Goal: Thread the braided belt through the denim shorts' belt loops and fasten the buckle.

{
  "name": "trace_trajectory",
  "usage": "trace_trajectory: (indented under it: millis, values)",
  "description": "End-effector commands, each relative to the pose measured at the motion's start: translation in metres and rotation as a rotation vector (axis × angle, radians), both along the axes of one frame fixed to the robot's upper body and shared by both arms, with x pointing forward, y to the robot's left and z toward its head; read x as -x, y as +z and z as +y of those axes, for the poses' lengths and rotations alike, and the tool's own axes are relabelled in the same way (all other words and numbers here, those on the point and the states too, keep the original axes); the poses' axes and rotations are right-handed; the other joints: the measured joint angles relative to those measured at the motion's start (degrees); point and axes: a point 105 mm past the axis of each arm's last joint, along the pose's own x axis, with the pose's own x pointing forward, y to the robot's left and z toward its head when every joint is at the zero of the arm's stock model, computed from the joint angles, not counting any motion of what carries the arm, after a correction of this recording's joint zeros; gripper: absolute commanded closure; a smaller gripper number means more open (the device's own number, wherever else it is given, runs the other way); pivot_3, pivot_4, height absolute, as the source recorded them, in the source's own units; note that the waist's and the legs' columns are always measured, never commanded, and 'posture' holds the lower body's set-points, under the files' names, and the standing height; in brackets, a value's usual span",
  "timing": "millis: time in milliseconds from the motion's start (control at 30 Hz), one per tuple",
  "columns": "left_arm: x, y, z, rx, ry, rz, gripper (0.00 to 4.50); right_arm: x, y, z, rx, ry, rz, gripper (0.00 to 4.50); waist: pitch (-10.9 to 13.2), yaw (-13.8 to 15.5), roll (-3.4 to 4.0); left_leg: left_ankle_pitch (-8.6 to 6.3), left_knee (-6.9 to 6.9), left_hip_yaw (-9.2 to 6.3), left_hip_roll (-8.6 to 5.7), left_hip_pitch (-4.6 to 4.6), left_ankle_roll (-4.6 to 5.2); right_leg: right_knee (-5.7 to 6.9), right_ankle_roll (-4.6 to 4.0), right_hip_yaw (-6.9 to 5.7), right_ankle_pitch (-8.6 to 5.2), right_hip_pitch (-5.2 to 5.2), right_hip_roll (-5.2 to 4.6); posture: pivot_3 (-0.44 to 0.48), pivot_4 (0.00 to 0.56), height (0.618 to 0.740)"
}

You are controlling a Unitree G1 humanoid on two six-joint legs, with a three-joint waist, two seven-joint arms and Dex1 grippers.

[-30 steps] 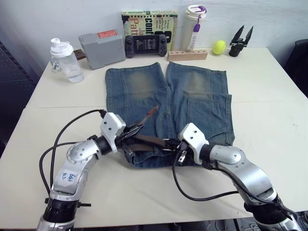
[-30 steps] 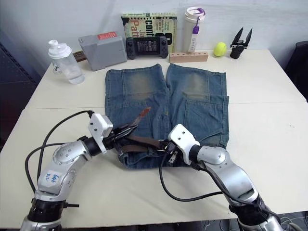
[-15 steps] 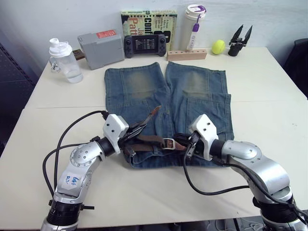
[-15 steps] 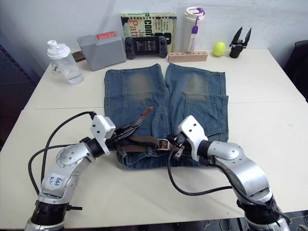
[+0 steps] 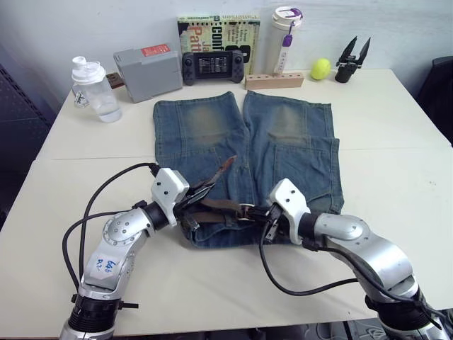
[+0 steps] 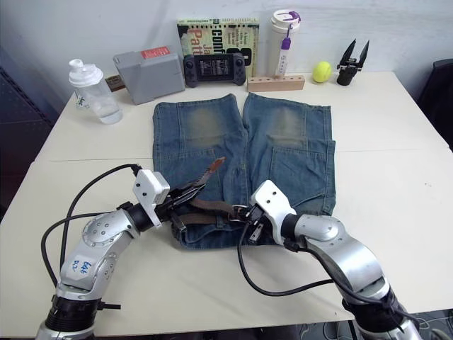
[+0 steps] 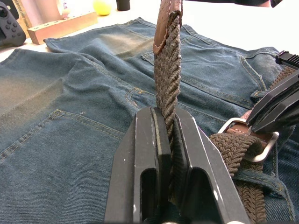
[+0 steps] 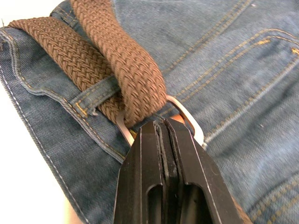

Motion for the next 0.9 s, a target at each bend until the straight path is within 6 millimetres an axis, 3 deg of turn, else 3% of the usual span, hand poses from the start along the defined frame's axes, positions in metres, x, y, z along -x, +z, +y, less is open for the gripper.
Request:
trace_trajectory:
  millis: [33, 133, 233, 500, 900]
  values:
    - [0.005, 0.011, -0.003, 0.004, -0.013, -0.053, 4.50, -0.003, 0.017, 0.019, -0.037, 0.045, -0.077, 4.45, 0.0, 0.0, 0.00, 0.00, 0.00, 0.00, 0.00, 0.00, 0.00, 0.00, 0.00, 0.00, 0.00, 0.00, 0.00, 0.000, 0.150, 0.731]
    - [0.005, 0.011, -0.004, 0.000, -0.018, -0.049, 4.50, -0.004, 0.030, 0.022, -0.062, 0.058, -0.114, 4.45, 0.0, -0.1, 0.00, 0.00, 0.00, 0.00, 0.00, 0.00, 0.00, 0.00, 0.00, 0.00, 0.00, 0.00, 0.00, 0.000, 0.150, 0.731]
    - [0.006, 0.011, -0.004, -0.002, -0.018, -0.048, 4.50, -0.006, 0.033, 0.013, -0.047, 0.036, -0.127, 4.45, 0.0, -0.1, 0.00, 0.00, 0.00, 0.00, 0.00, 0.00, 0.00, 0.01, 0.00, 0.00, 0.00, -0.02, 0.01, 0.000, 0.150, 0.731]
    - [0.007, 0.010, -0.005, -0.004, -0.027, -0.042, 4.50, -0.006, 0.020, -0.007, 0.024, -0.025, -0.107, 4.45, 0.0, -0.1, 0.00, 0.00, 0.00, 0.01, 0.00, -0.03, 0.00, -0.02, 0.00, -0.02, 0.00, -0.01, 0.00, 0.000, 0.150, 0.731]
    - [0.007, 0.010, -0.003, -0.012, -0.037, -0.033, 4.50, -0.009, 0.015, -0.015, 0.053, -0.066, -0.120, 4.45, 0.0, 0.0, 0.00, 0.00, -0.03, 0.02, 0.00, -0.02, 0.00, -0.02, 0.00, 0.00, 0.00, -0.02, 0.00, 0.000, 0.150, 0.731]
